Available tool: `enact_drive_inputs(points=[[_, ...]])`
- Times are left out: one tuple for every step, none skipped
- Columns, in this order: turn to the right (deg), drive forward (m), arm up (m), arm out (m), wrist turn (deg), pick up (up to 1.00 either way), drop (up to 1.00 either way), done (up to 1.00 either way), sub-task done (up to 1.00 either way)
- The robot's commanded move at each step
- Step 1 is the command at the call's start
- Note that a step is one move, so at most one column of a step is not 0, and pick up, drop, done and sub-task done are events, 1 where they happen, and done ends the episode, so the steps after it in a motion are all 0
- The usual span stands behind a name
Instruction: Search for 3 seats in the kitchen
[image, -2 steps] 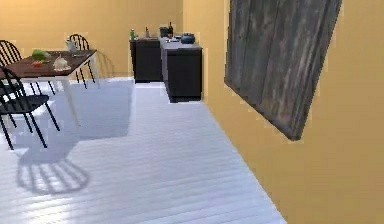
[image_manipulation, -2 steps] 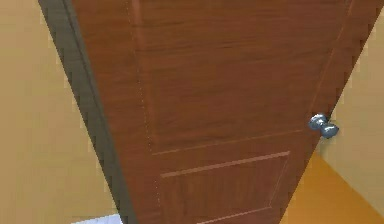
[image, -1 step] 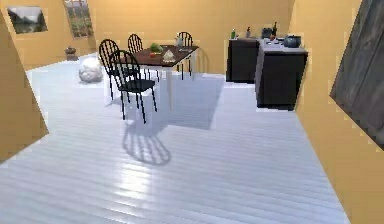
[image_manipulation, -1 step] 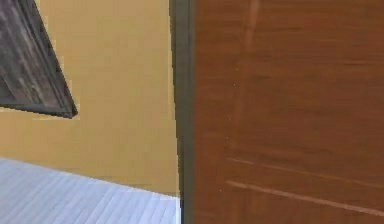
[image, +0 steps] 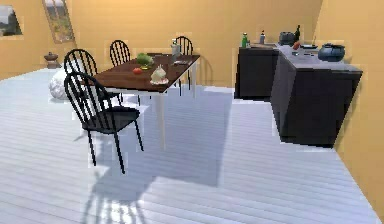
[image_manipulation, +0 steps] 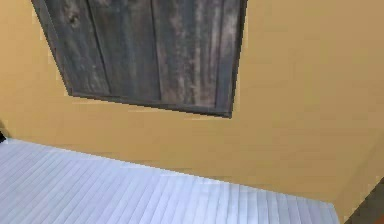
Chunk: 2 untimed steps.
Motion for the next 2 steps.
enact_drive_inputs(points=[[-3.0,0.0,0.0,0.0,0.0,0.0,0.0,0.0,0.0],[0.0,0.9,0.0,0.0,0.0,0.0,0.0,0.0,0.0]])
